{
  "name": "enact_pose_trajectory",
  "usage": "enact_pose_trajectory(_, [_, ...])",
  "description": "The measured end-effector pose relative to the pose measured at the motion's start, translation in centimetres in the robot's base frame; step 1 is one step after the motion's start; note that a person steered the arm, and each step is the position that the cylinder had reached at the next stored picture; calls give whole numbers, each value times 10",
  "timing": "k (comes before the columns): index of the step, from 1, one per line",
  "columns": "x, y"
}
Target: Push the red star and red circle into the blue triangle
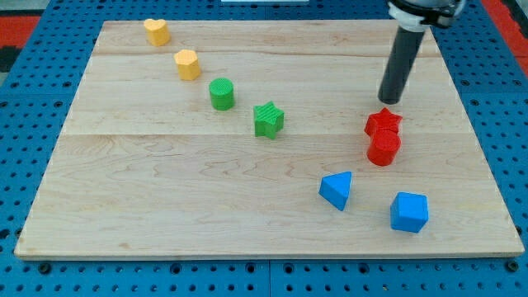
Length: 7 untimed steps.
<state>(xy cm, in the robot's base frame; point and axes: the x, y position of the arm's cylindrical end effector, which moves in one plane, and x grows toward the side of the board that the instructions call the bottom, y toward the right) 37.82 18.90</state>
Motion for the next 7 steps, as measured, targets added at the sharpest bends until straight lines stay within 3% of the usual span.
enact_pose_trajectory(3, [26,30])
enact_pose_trajectory(6, [46,-33])
enact_pose_trajectory(7, [58,-25])
